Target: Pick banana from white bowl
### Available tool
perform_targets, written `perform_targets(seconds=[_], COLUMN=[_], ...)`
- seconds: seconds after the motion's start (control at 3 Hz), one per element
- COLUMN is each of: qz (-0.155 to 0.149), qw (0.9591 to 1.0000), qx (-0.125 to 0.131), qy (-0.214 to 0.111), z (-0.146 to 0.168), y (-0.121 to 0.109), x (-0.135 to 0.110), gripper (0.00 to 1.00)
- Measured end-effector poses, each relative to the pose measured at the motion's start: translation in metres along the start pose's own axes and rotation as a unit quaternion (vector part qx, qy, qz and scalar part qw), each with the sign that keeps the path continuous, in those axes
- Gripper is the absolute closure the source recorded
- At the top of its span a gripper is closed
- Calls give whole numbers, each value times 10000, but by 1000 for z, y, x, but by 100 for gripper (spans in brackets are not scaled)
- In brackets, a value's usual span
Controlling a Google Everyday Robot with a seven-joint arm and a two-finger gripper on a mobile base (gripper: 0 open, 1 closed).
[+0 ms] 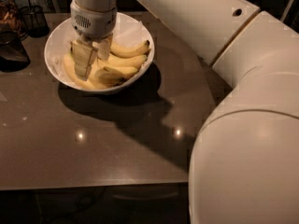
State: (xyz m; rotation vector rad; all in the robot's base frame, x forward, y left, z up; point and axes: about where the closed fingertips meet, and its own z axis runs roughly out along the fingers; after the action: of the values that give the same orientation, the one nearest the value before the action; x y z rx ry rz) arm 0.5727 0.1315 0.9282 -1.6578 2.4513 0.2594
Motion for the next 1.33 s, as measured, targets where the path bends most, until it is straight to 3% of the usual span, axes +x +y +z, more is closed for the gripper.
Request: perform_targets(seconds=[1.0,1.33], qz=[182,182], qw=[9995,9995], qx=[-176,-176], qy=[190,190], z=[29,25], y=[-10,-10], x=[0,-1], gripper=[34,52])
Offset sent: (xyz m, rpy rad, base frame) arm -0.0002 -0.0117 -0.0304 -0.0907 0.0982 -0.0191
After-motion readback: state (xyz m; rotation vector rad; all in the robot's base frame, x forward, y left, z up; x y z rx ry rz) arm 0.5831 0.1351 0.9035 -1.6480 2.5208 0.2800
